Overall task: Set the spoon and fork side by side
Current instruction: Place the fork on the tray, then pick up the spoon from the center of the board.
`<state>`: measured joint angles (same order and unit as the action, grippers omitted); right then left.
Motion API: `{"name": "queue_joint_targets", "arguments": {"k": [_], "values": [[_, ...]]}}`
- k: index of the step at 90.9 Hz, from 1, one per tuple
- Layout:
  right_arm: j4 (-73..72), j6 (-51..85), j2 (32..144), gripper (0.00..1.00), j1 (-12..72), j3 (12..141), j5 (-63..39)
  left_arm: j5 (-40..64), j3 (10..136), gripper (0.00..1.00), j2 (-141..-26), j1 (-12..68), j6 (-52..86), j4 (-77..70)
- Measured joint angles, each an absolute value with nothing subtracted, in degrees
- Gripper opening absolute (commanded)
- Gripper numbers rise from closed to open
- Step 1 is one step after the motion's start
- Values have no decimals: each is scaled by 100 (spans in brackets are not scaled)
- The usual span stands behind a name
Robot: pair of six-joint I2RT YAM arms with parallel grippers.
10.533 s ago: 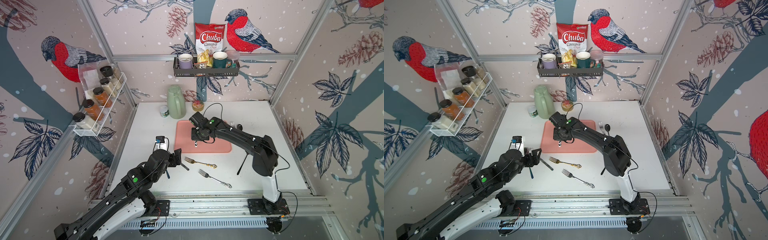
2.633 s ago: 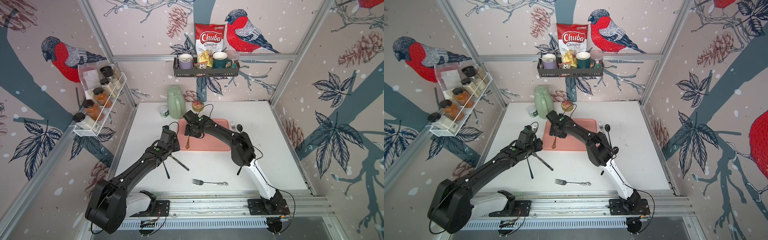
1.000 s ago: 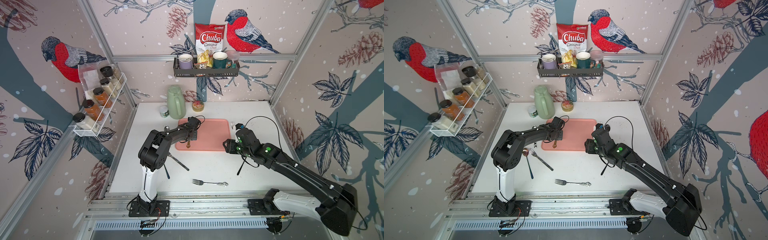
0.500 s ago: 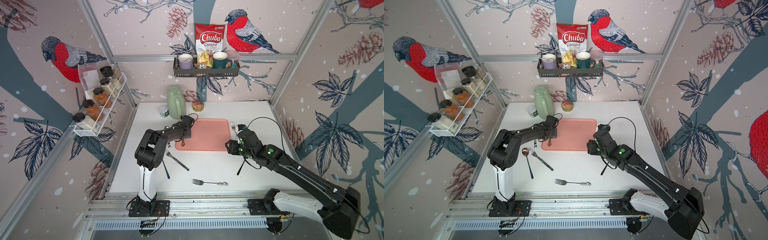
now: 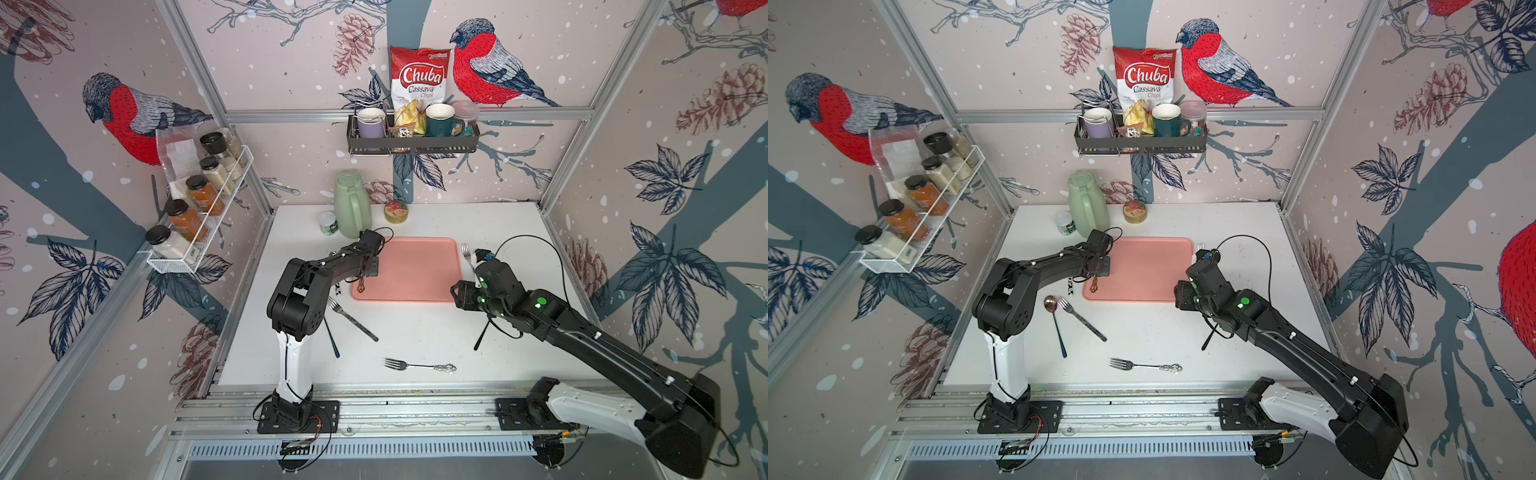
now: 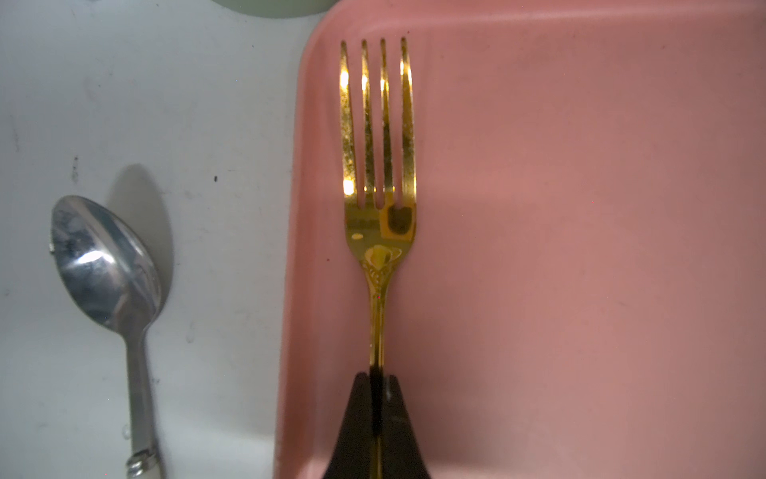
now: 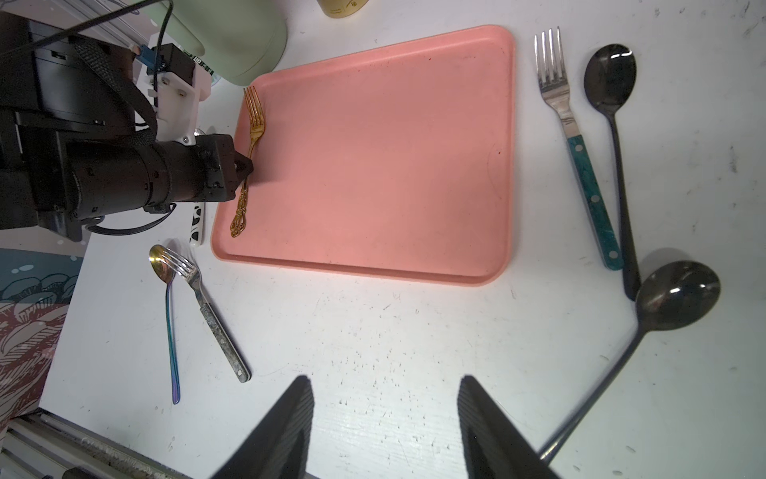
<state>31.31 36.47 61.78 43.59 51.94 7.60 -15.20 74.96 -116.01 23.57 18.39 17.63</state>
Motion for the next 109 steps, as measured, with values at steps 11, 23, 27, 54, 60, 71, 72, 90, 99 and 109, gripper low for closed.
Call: {"name": "queue_joint_targets", "arguments": {"k": [11,23,27,54,60,71,72,90,99,109], "values": [[3129,3647,6178,58,4366,5192,760,-1520,7491,31,-11546,2349,1800,1876],[3129,3649,6173,58,4379,5192,757,-1413,7481,46,-11347,2335,1800,2270],[3131,3649,6165,58,4381,5192,757,-1413,7459,48,-11231,2335,1802,2362],[3131,3664,6112,58,4381,5183,760,-1516,7081,47,-10359,1898,1975,2451],[3131,3667,6110,58,4381,5183,760,-1507,6917,43,-10280,1763,2086,2451],[3131,3688,6110,58,4383,5181,757,-1492,6729,38,-10302,1568,2217,2451],[3131,3697,6110,58,4383,5179,757,-1487,6720,38,-10307,1553,2231,2449],[3135,3752,6112,58,4383,5177,757,-1356,6488,38,-10422,1472,2373,2333],[3140,3754,6112,58,4383,5177,757,-1304,6418,37,-10503,1391,2379,2268],[3151,3752,6112,58,4383,5177,755,-1199,6281,36,-10534,1334,2414,2246]]}}
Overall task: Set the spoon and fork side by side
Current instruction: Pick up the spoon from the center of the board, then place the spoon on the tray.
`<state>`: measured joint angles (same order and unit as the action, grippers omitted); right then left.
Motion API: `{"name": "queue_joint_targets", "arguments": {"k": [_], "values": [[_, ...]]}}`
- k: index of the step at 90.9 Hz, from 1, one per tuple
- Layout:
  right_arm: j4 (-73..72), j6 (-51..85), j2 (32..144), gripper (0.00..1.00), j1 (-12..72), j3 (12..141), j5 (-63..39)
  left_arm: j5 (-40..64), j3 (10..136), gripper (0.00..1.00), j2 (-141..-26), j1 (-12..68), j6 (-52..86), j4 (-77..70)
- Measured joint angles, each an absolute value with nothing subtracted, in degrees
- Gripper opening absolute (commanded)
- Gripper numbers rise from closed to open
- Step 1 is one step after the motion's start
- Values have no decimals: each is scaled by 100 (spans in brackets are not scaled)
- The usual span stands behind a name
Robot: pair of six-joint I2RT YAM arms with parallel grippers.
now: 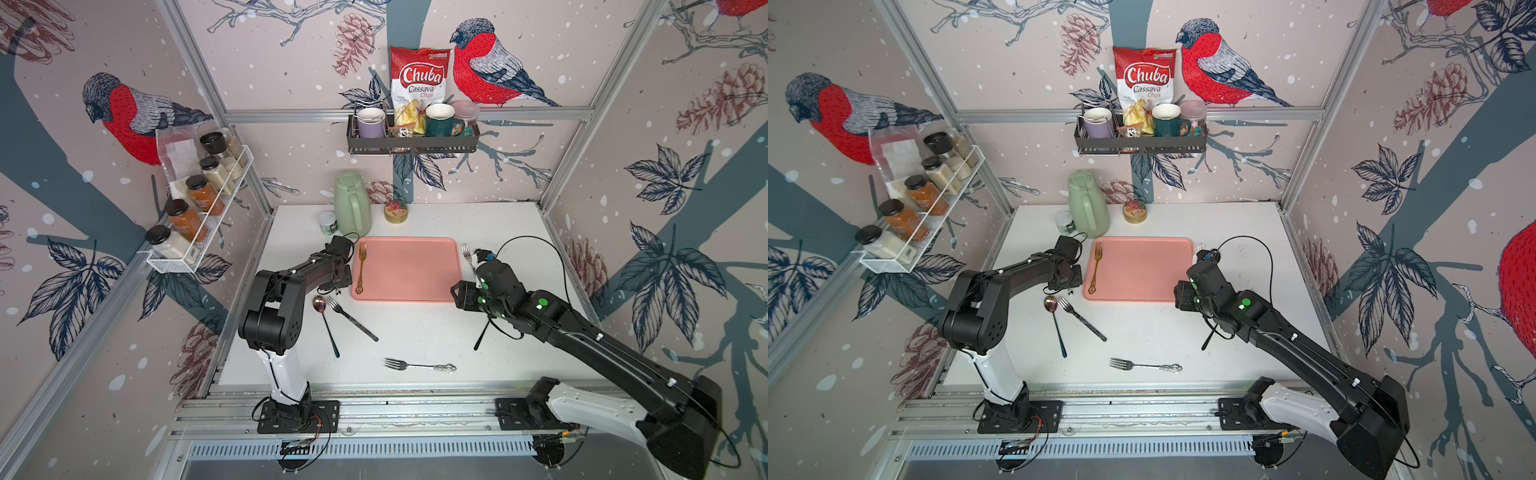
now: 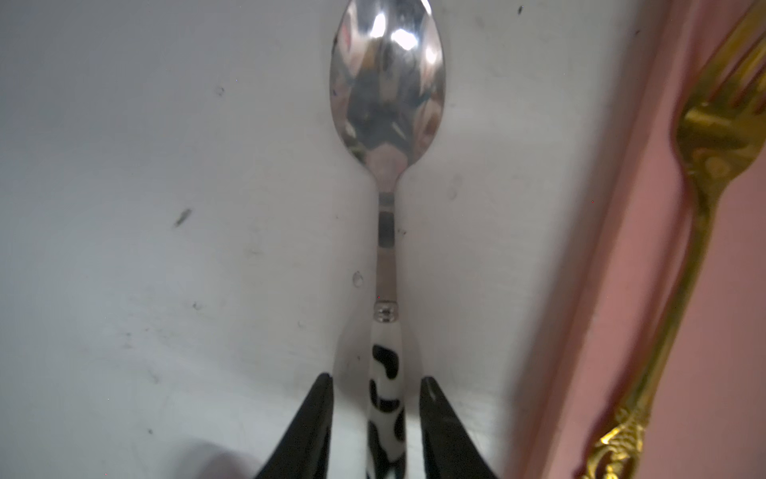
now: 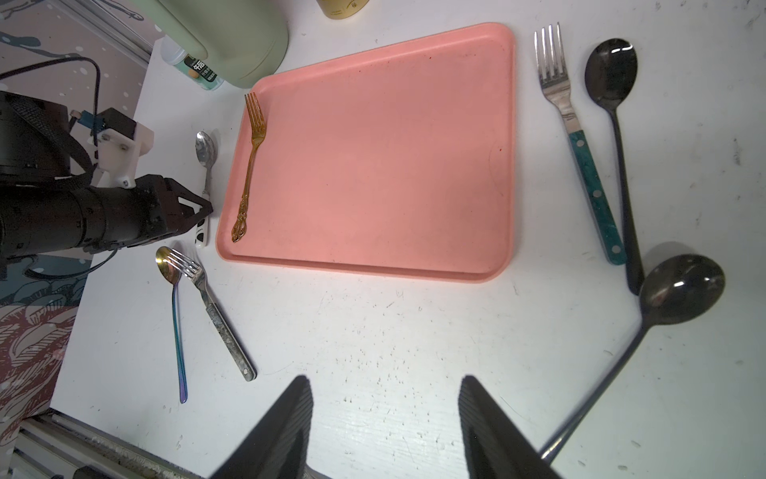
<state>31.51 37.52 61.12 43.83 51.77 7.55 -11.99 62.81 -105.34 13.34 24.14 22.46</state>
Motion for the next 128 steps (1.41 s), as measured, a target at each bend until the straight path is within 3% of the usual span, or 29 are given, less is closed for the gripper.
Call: {"name": "queue_joint_targets", "arguments": {"k": [35,66,84,100,128], "values": [[3151,3754,6128,58,4377,5179,716,-1140,6158,13,-10521,1334,2425,1903],[3151,3769,6106,58,4372,5179,696,-1181,6062,10,-9736,1372,2421,2416],[3133,3771,6141,58,4372,5183,696,-1232,6420,9,-9282,1986,2403,2797],[3133,3778,6182,58,4372,5183,676,-1271,7074,9,-9478,2523,2397,3017],[3135,3789,6062,58,4372,5146,676,-1317,7653,9,-10449,2755,2180,3017]]}}
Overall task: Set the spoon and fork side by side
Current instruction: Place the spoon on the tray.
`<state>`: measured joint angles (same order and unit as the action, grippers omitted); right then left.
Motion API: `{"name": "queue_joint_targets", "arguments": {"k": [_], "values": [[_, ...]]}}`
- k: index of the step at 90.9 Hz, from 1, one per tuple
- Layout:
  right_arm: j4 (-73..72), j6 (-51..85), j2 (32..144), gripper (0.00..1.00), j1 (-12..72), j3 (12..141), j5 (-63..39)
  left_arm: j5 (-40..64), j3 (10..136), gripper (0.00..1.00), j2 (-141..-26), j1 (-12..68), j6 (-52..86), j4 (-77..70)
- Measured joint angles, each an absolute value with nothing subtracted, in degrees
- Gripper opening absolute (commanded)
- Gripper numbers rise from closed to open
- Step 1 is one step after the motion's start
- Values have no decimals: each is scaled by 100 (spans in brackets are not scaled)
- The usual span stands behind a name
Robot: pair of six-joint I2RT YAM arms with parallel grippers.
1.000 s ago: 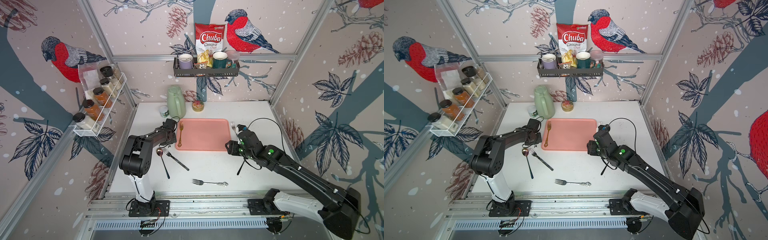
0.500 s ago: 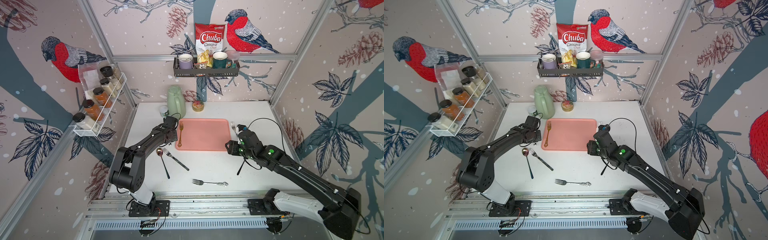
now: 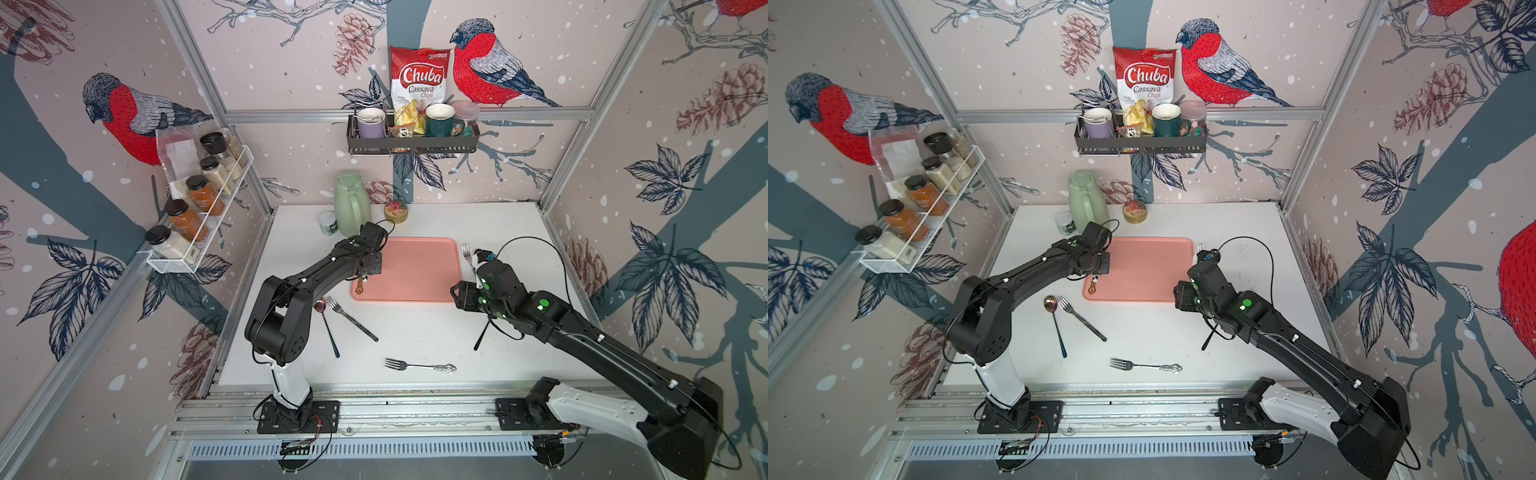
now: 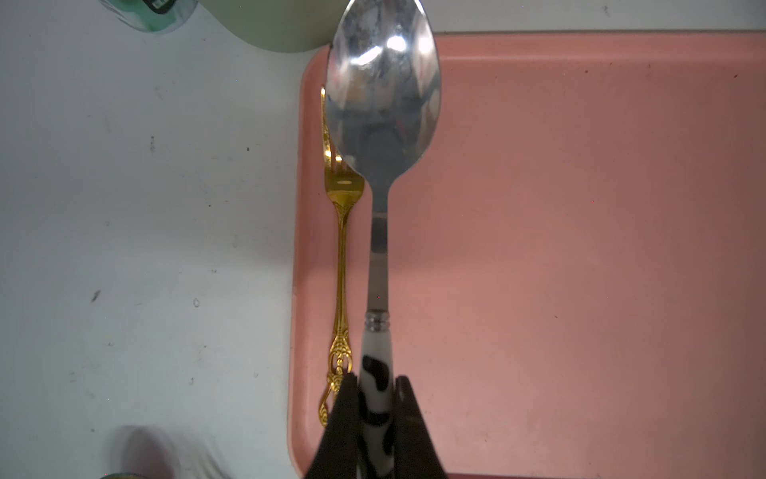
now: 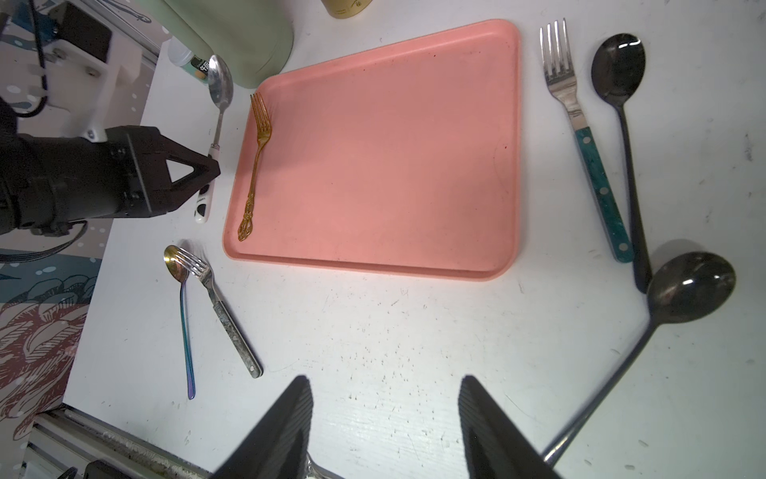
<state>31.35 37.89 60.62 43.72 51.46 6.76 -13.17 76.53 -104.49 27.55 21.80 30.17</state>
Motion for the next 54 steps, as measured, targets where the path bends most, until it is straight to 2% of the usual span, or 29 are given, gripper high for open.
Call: {"name": "queue_joint_targets", "arguments": {"k": [54], "values": [[3131,3791,6141,59,4313,5089,648,-1212,7555,7,-11157,2803,1806,2823]]}}
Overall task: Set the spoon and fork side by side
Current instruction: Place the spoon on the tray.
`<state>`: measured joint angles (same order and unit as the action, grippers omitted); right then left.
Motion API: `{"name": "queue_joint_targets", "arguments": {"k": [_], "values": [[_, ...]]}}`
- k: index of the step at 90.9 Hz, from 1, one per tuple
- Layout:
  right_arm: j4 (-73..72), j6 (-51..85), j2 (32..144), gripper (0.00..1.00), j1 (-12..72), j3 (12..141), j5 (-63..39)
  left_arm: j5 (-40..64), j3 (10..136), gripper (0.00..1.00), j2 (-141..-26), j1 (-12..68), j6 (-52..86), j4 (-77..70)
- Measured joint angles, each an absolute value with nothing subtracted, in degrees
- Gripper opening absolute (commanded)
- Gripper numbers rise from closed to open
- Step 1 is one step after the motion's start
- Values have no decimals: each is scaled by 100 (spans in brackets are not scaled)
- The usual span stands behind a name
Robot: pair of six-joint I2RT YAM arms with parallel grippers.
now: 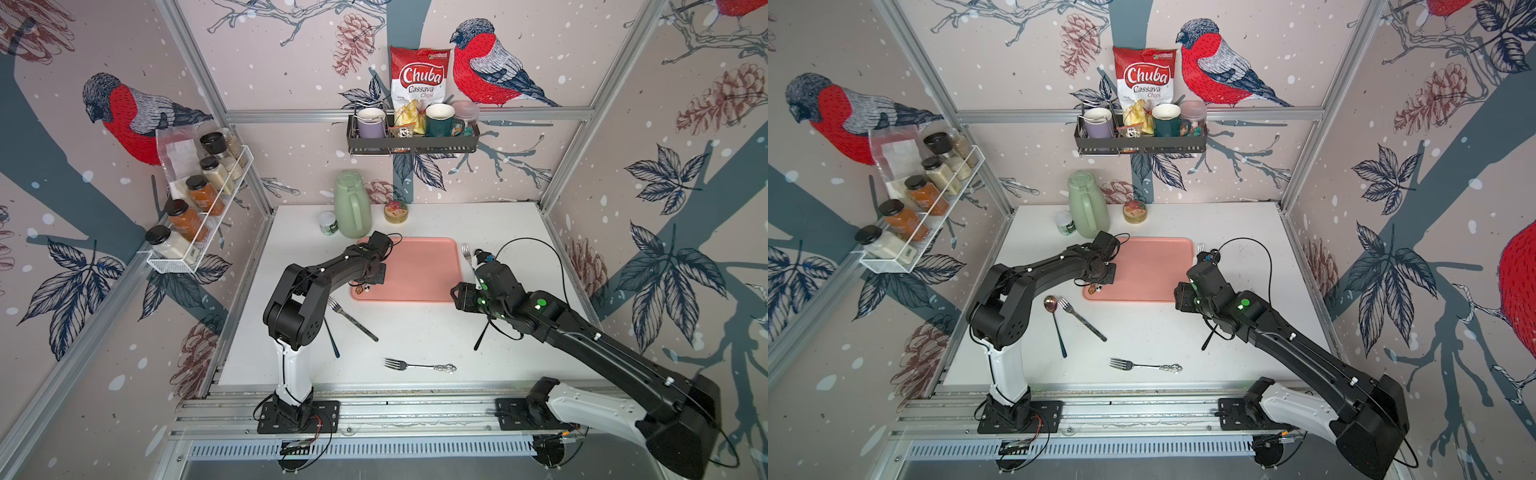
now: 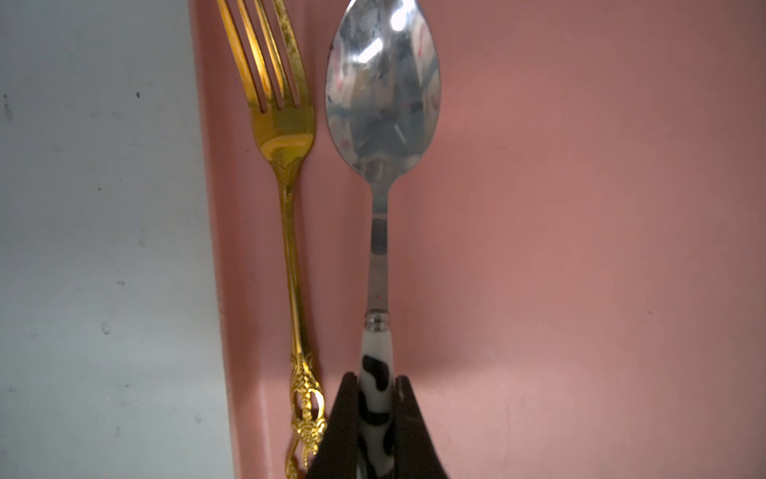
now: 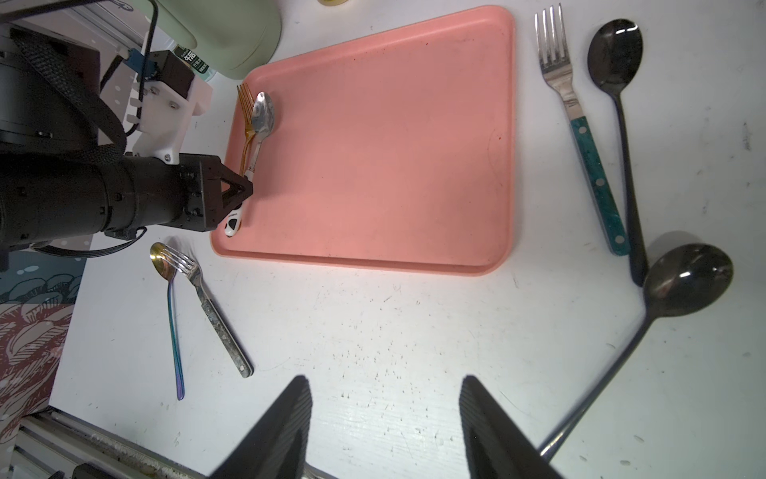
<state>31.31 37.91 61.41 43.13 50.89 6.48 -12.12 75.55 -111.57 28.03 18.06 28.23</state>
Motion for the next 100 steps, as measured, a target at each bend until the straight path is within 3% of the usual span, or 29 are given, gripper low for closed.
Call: {"name": "queue_joint_targets", "arguments": {"k": [100], "values": [[3135,3900,6090,59,4237,5078,572,-1450,7524,14,-11301,2851,2705,2679]]}}
